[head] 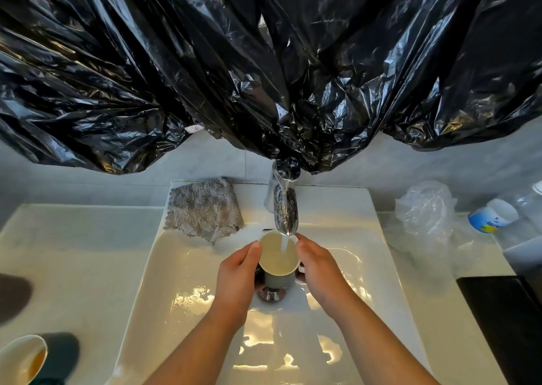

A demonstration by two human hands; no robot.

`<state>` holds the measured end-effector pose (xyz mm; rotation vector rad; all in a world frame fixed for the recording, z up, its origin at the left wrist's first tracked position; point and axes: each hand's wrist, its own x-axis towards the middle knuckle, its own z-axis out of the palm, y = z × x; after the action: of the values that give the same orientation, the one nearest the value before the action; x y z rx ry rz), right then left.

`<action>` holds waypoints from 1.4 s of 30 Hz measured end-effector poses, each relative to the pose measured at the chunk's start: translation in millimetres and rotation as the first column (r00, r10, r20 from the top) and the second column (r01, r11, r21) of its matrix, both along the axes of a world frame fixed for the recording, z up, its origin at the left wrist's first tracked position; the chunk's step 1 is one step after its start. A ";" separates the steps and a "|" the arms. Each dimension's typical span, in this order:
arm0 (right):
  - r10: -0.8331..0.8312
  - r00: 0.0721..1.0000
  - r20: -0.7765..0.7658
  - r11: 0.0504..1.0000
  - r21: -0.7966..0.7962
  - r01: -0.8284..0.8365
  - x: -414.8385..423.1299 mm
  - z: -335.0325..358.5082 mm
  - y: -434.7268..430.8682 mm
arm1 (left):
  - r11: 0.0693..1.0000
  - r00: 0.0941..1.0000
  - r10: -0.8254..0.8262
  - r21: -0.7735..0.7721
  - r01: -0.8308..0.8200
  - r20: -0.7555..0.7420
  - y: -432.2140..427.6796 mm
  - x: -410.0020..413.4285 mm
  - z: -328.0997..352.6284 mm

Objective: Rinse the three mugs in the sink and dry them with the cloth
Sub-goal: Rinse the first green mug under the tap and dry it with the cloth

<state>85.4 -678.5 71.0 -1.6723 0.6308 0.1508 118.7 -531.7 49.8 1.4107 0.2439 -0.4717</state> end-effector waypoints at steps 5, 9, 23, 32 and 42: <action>-0.133 0.991 -0.017 0.962 0.240 0.133 -1.3 -8.6 5.8 | 0.990 0.976 -0.056 0.139 0.027 0.209 3.4 -0.8 15.8; -0.191 0.981 0.019 0.933 0.314 0.175 -4.5 -13.1 8.0 | 0.977 0.960 -0.111 0.205 0.058 0.258 2.5 -0.1 22.5; -0.146 0.987 -0.068 0.976 0.153 0.155 1.9 -13.8 3.3 | 0.951 0.949 -0.095 0.309 -0.002 0.299 4.3 -9.5 20.5; -0.169 0.985 -0.042 0.797 0.582 0.162 -9.7 -32.6 8.0 | 0.963 0.957 -0.268 -0.002 0.270 -0.114 14.0 7.7 19.9; 0.272 0.962 0.038 0.945 0.180 -0.274 -19.0 -20.1 -14.7 | 0.975 0.965 -0.202 0.057 0.214 -0.164 6.0 15.8 5.1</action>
<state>66.5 -693.3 50.9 -1.5733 0.3597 0.3862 134.5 -525.7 55.0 1.4805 0.2433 -0.7563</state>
